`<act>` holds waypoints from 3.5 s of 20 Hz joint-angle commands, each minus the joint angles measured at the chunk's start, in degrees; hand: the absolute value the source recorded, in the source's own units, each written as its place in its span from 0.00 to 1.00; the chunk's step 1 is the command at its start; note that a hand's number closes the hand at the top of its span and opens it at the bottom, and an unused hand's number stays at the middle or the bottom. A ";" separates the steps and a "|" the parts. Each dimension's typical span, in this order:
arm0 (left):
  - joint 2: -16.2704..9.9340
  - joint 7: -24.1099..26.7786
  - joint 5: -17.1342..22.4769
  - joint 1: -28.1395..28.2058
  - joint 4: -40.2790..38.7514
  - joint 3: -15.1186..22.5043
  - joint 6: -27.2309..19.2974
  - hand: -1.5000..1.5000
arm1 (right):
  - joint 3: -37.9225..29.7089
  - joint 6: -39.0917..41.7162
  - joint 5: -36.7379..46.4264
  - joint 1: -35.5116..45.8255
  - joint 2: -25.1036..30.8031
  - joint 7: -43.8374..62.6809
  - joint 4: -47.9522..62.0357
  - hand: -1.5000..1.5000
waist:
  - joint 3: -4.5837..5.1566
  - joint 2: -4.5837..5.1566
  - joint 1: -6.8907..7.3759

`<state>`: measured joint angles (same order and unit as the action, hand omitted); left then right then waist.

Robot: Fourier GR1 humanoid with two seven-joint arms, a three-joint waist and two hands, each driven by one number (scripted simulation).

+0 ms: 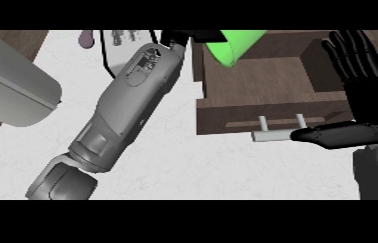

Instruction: Pick up the cup, place it into the drawer and close the drawer

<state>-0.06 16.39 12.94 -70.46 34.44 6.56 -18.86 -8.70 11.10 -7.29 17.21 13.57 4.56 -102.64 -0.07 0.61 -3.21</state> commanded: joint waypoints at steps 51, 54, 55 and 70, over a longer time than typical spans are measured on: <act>-3.56 15.83 26.76 6.35 -6.45 6.60 7.52 0.00 | 30.66 10.60 34.49 3.59 5.96 -10.62 30.46 0.00 | 0.01 -0.16 5.36; -1.46 17.08 25.94 9.09 -3.70 7.56 4.97 0.00 | 29.95 6.96 37.56 8.16 4.42 -15.29 43.71 1.00 | -0.06 -0.05 6.84; -3.61 15.36 25.64 10.29 -2.26 8.19 6.10 0.00 | 29.44 5.28 38.38 9.56 3.48 -14.99 46.52 1.00 | -0.06 -0.24 7.71; -9.79 12.51 26.60 18.43 5.94 8.39 12.70 0.00 | 11.83 -3.03 32.83 33.15 8.64 -28.26 74.34 1.00 | -0.29 1.59 12.15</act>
<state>-8.72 29.43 39.75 -52.68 38.99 14.87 -6.29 7.13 10.61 25.92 43.87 18.49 -22.94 -33.77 -0.51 1.64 8.02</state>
